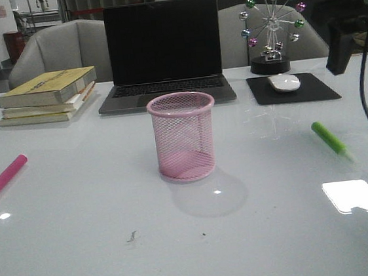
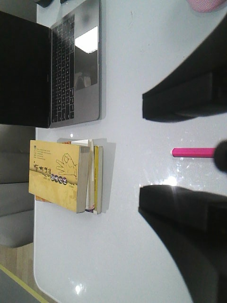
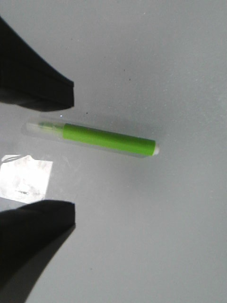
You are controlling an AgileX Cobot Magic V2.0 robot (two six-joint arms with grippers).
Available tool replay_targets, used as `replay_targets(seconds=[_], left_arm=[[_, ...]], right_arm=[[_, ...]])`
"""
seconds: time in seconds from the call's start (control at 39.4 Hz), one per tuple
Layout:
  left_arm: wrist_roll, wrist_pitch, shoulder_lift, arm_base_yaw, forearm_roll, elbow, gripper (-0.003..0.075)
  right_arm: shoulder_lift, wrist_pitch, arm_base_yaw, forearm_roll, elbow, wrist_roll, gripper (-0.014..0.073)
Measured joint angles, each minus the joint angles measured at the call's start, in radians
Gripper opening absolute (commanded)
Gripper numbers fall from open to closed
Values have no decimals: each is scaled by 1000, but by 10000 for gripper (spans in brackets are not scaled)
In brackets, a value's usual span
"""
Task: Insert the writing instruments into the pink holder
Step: 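Lower the right gripper onto the green marker and close it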
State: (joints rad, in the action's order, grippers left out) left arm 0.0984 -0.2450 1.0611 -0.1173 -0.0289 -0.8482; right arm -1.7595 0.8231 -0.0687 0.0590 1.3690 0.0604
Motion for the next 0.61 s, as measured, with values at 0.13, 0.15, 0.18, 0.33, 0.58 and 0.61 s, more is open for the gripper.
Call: replay_targets(seconds=[0.13,0.15,0.18,0.33,0.58,0.61], left_arm=[[0,0,0,0,2,0,375],[0,-2,0,0,2,0,375],[0,-2,0,0,2,0,375],[0,-2,0,0,12,0,375],[0,-4,0,0,20,0,375],[0,-4,0,0,20,0,375]], right_arm=[[-78,11,0,3,27,0,519],[-93,12,0,3,30,0,519],[-104,12,0,5,33,0,518],[-165,-1,0,27,37,0,518],[-236,-47,0,66,37,0,518],[-238,-54,0,70,37,0,518]])
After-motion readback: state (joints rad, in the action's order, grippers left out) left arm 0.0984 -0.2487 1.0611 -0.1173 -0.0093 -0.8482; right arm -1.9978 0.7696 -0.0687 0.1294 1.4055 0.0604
